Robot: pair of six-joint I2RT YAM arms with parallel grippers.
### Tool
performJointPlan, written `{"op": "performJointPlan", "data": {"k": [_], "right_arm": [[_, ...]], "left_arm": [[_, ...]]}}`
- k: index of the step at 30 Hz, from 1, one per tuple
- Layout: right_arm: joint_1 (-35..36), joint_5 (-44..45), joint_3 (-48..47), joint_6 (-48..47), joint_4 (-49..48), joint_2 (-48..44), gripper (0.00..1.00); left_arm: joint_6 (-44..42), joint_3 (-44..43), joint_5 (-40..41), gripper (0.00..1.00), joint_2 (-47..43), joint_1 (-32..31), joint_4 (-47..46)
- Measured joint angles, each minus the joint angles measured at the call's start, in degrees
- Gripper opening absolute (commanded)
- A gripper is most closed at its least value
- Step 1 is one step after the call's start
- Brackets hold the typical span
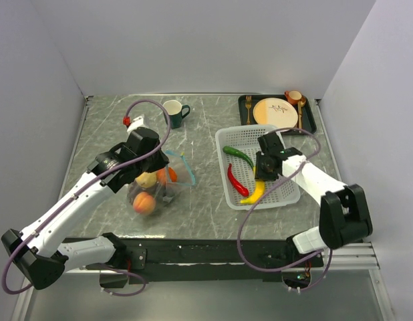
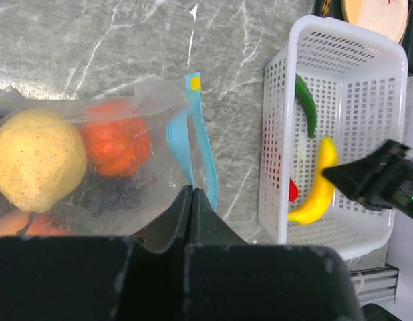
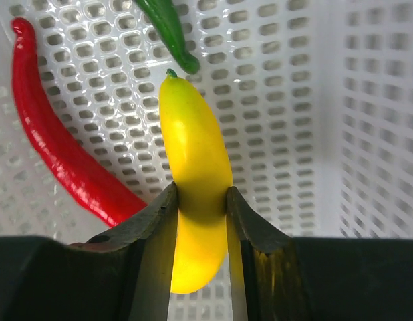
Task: Place the food in the zip-top bag and seal the zipper
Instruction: Pick up the fake fruit from the bin.
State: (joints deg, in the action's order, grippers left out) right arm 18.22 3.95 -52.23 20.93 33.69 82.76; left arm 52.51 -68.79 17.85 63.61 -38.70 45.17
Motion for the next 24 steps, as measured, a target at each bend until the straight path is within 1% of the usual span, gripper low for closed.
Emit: {"op": "performJointPlan", "data": {"k": [3, 6, 9, 12, 15, 19, 24], "right_arm": [[-0.02, 2.08, -1.51, 0.09, 2.89, -4.33, 0.25], [-0.02, 4.42, -5.03, 0.15, 5.38, -7.8, 0.24], [-0.07, 5.51, -7.34, 0.22, 6.1, -10.64, 0.24], [-0.07, 4.94, -8.07, 0.5, 6.32, -13.68, 0.23], [0.09, 2.43, -8.22, 1.79, 5.53, -16.06, 0.22], [1.68, -0.66, -9.38, 4.13, 3.61, -15.65, 0.22], [7.21, -2.23, -15.13, 6.58, 0.85, -10.71, 0.22]], "left_arm": [[-0.42, 0.0, -0.02, 0.01, 0.44, 0.0, -0.17], [-0.76, 0.0, -0.02, 0.01, 0.57, 0.0, -0.37], [-0.76, 0.0, -0.04, 0.01, 0.57, 0.0, -0.39], [-0.76, 0.0, -0.07, 0.01, 0.57, 0.0, -0.48], [-0.76, 0.0, -0.24, 0.01, 0.59, 0.0, -0.81], [-0.76, 0.0, -0.55, 0.01, 0.76, 0.0, -0.81], [-0.76, 0.0, -0.61, 0.01, 0.72, 0.0, -0.87]]}}
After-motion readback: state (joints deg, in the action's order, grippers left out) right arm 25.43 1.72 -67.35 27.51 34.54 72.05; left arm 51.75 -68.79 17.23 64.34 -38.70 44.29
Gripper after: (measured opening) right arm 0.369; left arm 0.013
